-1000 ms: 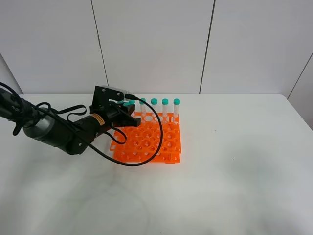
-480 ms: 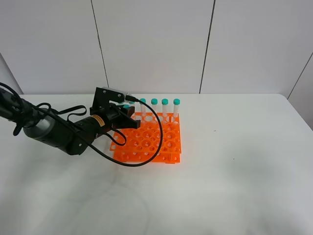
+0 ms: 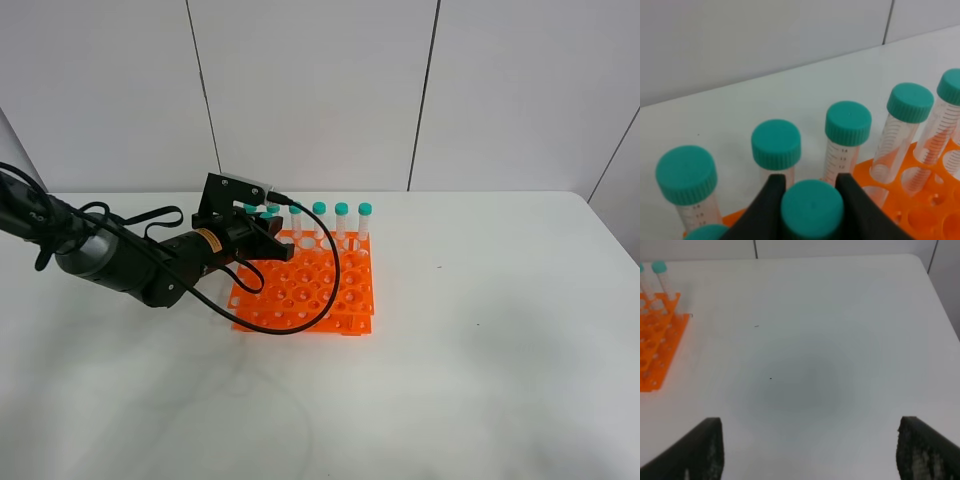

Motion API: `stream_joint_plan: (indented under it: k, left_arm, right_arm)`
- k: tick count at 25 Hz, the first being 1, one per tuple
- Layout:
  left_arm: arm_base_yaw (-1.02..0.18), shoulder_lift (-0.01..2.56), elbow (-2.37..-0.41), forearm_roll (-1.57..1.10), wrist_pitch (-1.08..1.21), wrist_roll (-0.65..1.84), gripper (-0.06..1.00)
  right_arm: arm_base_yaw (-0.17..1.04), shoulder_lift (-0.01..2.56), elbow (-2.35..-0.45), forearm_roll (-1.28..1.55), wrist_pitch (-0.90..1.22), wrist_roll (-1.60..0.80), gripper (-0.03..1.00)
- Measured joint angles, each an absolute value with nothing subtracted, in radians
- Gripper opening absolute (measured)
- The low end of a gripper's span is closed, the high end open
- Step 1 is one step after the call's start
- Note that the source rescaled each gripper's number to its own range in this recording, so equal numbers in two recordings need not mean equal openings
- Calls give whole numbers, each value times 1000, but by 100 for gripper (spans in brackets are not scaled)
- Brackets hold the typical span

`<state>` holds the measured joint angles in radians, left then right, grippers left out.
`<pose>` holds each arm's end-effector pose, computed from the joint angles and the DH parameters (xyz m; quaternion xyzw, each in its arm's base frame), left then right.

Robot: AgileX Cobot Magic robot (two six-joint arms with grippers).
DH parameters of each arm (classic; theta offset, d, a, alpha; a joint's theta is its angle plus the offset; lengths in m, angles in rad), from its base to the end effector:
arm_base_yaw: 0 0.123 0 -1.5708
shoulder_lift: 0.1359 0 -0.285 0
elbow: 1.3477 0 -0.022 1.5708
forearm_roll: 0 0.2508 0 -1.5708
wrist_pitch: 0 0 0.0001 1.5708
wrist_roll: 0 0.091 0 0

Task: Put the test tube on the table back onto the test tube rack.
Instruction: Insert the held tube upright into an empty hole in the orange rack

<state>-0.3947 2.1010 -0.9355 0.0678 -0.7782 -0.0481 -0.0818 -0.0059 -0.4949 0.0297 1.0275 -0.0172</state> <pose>0.3684 -0.1581 0.1094 0.1718 0.7866 -0.1350 0.5776 -0.0036 0.0026 0.2786 0.0269 0.8437 -0.0117 0.5360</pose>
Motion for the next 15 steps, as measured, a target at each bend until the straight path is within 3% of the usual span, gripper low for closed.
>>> stream_joint_plan:
  k: [15]
  left_arm:
    - [-396,2101,-949,75,-722,-47,0]
  right_arm:
    - [-82,-6,-495,30,1028,-17,85]
